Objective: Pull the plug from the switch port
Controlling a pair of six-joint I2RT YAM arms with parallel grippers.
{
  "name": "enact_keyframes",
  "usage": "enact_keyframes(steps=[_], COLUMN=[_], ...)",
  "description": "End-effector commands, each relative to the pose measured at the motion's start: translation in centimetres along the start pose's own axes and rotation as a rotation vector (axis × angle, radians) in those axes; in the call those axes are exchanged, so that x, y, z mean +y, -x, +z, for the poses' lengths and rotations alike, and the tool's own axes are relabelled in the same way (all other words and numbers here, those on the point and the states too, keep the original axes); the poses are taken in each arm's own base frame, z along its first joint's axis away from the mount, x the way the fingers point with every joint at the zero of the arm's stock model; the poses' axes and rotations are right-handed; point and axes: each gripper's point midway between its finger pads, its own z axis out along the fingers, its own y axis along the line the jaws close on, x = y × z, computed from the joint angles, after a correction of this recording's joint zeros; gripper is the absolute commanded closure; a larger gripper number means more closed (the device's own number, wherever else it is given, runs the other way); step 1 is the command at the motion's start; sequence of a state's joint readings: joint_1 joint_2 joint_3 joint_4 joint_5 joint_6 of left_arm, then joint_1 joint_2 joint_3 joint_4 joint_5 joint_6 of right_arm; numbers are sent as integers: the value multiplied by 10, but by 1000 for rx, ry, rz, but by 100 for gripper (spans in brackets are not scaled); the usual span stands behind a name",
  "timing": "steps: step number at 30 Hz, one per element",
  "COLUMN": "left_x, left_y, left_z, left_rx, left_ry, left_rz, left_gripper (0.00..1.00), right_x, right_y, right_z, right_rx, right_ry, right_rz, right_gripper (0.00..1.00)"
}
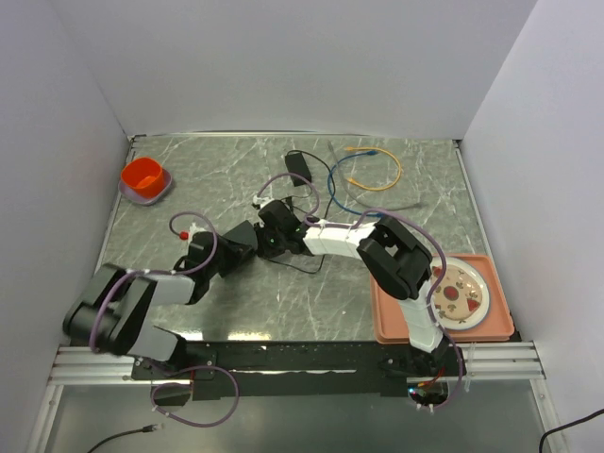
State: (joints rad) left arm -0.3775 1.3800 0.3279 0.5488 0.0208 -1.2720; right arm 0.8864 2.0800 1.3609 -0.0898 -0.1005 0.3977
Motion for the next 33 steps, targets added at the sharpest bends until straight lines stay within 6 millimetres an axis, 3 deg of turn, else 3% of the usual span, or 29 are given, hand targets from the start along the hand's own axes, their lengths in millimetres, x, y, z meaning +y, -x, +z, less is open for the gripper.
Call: enact_keyframes(steps=[1, 5, 8, 10, 11, 17, 22, 33], left_x=[-4, 9, 42, 50, 65, 56, 71, 76], left_y=[-2, -15, -25, -26, -30, -27, -27, -23], left_z=[9, 15, 24, 27, 29, 30, 33, 37], left_rx=[35, 85, 117, 128, 136, 137, 123, 103], left_ry=[-96, -113, -34, -23, 14, -75, 20, 66], left_rz=[-140, -213, -282, -325, -346, -388, -364, -349], left_gripper=[99, 99, 99, 99, 99, 99, 99, 99], right_x=[-26, -31, -33, -35, -37, -38, -37, -36], right_y=[-104, -109, -111, -116, -118, -127, -135, -142], right_z=[-8, -10, -11, -12, -12, -13, -17, -29], right_rx=[317, 325, 327, 337, 341, 368, 378, 380], right_ry=[-111, -125, -131, -136, -139, -143, -145, -146], right_rz=[-18, -30, -32, -33, -35, -44, -56, -68], right_gripper=[100, 100, 100, 100, 100, 100, 100, 100])
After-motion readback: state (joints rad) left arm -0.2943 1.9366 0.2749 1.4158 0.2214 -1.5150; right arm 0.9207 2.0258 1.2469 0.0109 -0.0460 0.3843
